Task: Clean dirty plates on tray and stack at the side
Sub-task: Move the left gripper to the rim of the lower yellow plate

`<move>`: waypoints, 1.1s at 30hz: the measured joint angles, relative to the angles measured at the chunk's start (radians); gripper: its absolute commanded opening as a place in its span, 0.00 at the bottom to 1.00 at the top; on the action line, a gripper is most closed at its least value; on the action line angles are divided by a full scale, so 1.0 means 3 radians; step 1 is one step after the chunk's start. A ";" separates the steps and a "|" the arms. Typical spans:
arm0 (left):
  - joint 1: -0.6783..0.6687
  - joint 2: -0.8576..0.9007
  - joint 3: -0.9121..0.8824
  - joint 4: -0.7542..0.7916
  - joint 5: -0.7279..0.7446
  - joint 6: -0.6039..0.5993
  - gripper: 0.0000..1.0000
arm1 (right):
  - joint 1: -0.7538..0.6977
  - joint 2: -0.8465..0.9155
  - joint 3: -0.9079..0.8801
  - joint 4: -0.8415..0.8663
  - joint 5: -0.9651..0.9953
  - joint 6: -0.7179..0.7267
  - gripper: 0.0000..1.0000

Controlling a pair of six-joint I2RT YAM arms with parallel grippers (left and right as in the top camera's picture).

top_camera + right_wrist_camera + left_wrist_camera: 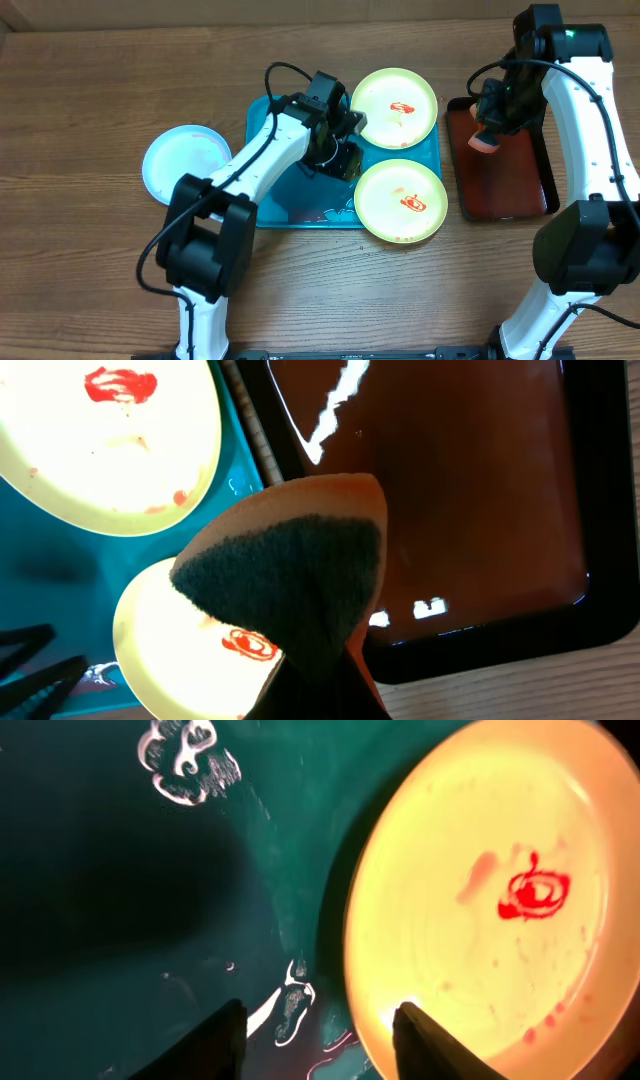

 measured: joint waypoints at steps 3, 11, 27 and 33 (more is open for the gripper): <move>0.0000 0.0126 0.0000 -0.0069 0.0057 0.0078 0.47 | 0.0000 0.0000 0.0000 0.0001 0.0000 -0.0005 0.04; -0.0039 0.0169 0.0000 -0.0140 0.0079 0.0200 0.48 | 0.0000 0.0000 0.0000 -0.0005 0.0000 -0.0008 0.04; -0.0298 0.0219 0.0000 -0.0081 -0.0365 -0.0020 0.22 | 0.0000 0.0000 0.0000 -0.0004 0.0000 -0.0008 0.04; -0.0327 0.0238 0.0019 -0.0083 -0.0450 -0.0093 0.04 | 0.0000 0.0000 0.0000 -0.0005 0.0000 -0.0006 0.04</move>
